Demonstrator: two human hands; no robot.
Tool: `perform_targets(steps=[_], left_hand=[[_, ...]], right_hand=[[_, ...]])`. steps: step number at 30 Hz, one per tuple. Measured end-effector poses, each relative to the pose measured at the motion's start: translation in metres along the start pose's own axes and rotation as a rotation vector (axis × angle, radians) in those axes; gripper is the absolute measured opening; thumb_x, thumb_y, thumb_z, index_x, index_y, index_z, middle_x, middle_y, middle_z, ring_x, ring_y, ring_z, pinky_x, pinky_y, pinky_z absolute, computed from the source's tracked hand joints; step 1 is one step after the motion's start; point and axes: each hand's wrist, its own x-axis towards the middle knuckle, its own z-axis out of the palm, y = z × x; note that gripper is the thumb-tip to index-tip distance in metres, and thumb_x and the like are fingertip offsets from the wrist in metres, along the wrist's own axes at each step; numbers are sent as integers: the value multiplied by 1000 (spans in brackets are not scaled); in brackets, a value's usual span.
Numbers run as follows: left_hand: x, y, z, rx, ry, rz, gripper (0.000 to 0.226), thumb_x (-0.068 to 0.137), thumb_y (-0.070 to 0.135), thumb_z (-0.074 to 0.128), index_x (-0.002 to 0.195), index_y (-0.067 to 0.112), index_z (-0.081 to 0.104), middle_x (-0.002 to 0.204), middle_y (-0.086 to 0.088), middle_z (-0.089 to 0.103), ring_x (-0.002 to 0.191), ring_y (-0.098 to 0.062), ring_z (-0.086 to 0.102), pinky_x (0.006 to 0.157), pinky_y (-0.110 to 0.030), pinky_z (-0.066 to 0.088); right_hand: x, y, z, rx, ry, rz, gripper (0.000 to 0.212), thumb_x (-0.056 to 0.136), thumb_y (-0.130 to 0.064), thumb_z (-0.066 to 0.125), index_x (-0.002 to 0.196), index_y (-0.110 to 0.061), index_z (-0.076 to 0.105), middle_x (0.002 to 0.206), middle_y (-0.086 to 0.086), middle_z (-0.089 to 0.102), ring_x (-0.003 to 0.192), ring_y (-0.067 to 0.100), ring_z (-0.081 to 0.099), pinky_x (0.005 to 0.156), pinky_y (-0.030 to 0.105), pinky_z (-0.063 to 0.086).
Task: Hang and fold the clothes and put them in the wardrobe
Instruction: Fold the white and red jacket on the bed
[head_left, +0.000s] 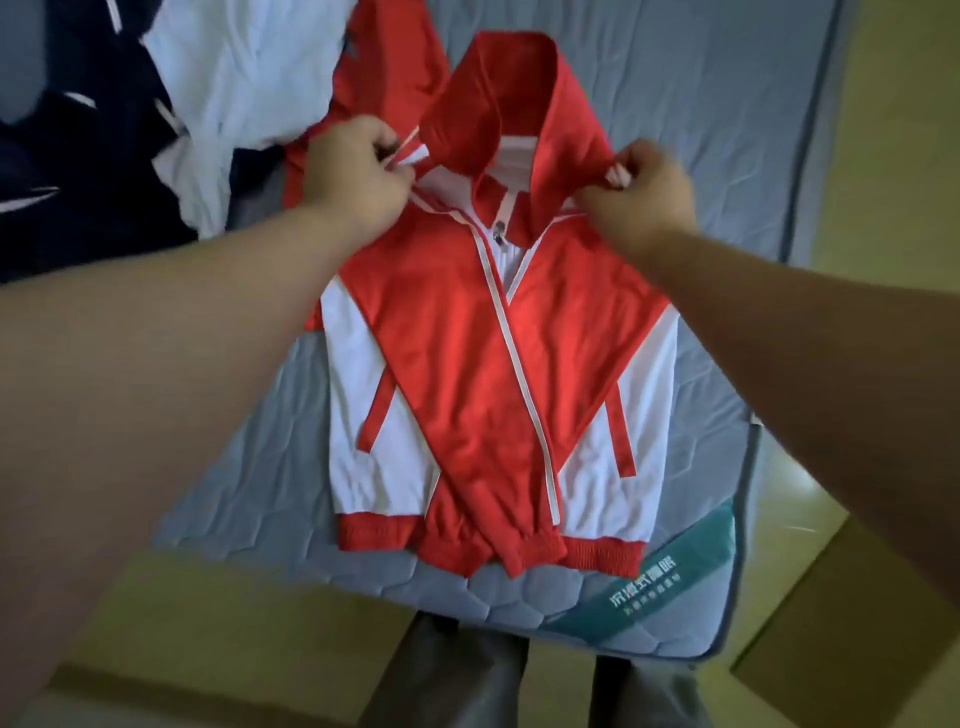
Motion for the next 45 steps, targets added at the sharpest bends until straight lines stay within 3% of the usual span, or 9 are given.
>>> perform_targets(steps=[3, 7, 12, 16, 21, 29, 32, 37, 45], left_hand=[[-85, -26, 2, 87, -43, 162, 17, 79, 19, 73, 89, 10, 62, 82, -2, 62, 73, -16, 57, 66, -29, 40], [-196, -64, 15, 240, -245, 192, 17, 80, 5, 67, 94, 10, 59, 100, -10, 57, 84, -35, 60, 66, -48, 51], [-279, -103, 46, 413, -410, 234, 18, 82, 11, 68, 100, 11, 65, 106, -7, 58, 79, -34, 63, 59, -41, 51], [-306, -120, 70, 598, -505, 297, 18, 81, 12, 64, 99, 12, 65, 100, -8, 57, 77, -31, 60, 58, -34, 36], [-320, -122, 82, 830, -564, 393, 23, 74, 9, 69, 95, 14, 62, 98, -10, 55, 78, -32, 58, 63, -40, 45], [-323, -110, 95, 1030, -729, 435, 31, 89, 15, 52, 120, 15, 52, 122, -7, 48, 99, -28, 55, 79, -38, 39], [-325, -99, 100, 820, -529, 116, 26, 85, 13, 56, 110, 17, 51, 111, -6, 52, 91, -26, 57, 73, -36, 40], [-334, -98, 116, 123, -301, -881, 37, 81, 10, 69, 116, 7, 55, 113, -12, 64, 100, -35, 65, 81, -40, 54], [-369, -109, 133, -176, -356, -942, 18, 82, 4, 62, 92, 19, 64, 89, -6, 68, 90, -31, 64, 76, -38, 53]], right_hand=[[-74, 34, -2, -149, -114, -188, 21, 78, -24, 72, 79, -20, 51, 76, -1, 51, 73, 21, 49, 64, 31, 33], [-165, 84, 1, -312, -301, -286, 16, 72, -11, 66, 86, -12, 58, 92, 5, 54, 81, 32, 58, 63, 39, 48], [-232, 146, 19, -601, -448, -349, 21, 71, -13, 67, 92, -10, 65, 104, 9, 61, 81, 37, 62, 64, 38, 47], [-258, 172, 35, -742, -514, -349, 26, 81, -20, 63, 106, -14, 66, 114, 12, 58, 90, 38, 60, 74, 44, 49], [-272, 177, 46, -910, -643, -367, 37, 83, -27, 59, 119, -25, 58, 125, 7, 47, 104, 34, 55, 83, 42, 44], [-274, 178, 48, -1032, -834, -352, 60, 84, -13, 58, 142, -24, 42, 146, 8, 29, 112, 31, 52, 85, 44, 50], [-273, 175, 49, -794, -615, -86, 49, 82, -9, 50, 129, -22, 50, 130, 6, 35, 100, 30, 52, 83, 44, 50], [-278, 173, 59, -73, -333, 861, 36, 81, -15, 61, 114, -10, 48, 109, 10, 61, 90, 31, 58, 81, 41, 53], [-293, 192, 65, -279, -713, 657, 24, 86, -8, 63, 109, -5, 59, 101, 12, 63, 99, 35, 63, 86, 41, 57]])
